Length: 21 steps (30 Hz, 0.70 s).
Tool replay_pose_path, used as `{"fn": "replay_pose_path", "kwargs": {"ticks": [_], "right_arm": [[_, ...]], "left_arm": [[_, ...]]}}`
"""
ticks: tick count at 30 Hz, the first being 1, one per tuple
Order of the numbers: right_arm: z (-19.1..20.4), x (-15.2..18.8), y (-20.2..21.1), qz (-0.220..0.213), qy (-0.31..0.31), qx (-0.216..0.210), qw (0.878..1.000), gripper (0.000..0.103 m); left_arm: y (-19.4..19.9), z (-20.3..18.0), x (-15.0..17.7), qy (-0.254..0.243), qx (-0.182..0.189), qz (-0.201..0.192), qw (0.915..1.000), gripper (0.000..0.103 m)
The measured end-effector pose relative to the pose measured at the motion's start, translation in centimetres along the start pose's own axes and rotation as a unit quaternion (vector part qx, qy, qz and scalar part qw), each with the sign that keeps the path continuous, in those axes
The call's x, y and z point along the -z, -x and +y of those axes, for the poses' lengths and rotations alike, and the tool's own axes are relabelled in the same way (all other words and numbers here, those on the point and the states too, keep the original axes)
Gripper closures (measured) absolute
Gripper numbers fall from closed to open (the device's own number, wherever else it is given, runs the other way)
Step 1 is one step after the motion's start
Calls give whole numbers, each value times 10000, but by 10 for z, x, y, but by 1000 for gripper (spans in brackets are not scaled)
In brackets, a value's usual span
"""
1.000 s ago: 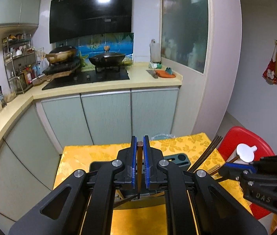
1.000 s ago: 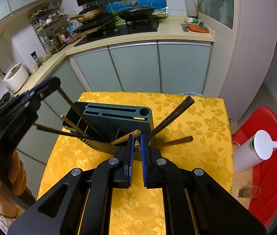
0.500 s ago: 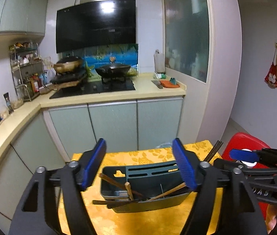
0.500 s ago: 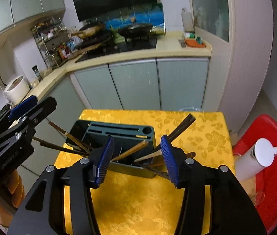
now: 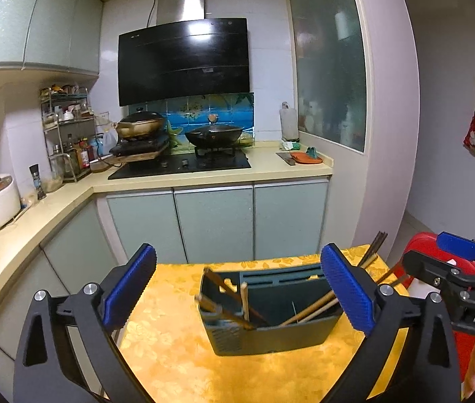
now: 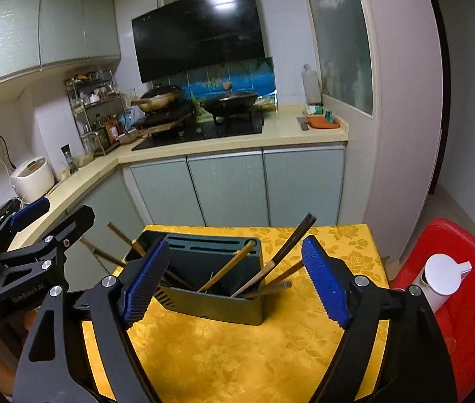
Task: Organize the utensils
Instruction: 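Withdraw both open grippers up and away from the holder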
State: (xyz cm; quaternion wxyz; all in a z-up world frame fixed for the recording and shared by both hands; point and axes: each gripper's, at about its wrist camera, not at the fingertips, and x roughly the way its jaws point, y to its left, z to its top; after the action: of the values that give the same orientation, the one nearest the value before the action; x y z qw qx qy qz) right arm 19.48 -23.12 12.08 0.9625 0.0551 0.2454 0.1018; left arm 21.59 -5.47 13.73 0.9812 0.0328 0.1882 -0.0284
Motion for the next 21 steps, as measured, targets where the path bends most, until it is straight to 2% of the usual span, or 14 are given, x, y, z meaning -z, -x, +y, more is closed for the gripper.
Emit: {"fn": "replay_pose_path", "kwargs": {"ticks": [5,9,11,15,21], "right_arm": [[6,24,11,-452,-2,26,9990,19],[9,46,22,-773,26,110,9969,9],[11,54,26,-876,57,172,9960,9],[12,72,32,-871,121,246,9958,7],[18,102,33,-697,266,481,9960,6]], "left_arm": [[16,-2,23,-69,-163,-218,9996,7],[26,1,47,-75,-255,-217,9994,7],[30,2,61,-114,-361,-176,9991,7],[36,5,83,-184,-497,-142,9985,7],[47,7,111,-194,-505,-183,9984,7]]}}
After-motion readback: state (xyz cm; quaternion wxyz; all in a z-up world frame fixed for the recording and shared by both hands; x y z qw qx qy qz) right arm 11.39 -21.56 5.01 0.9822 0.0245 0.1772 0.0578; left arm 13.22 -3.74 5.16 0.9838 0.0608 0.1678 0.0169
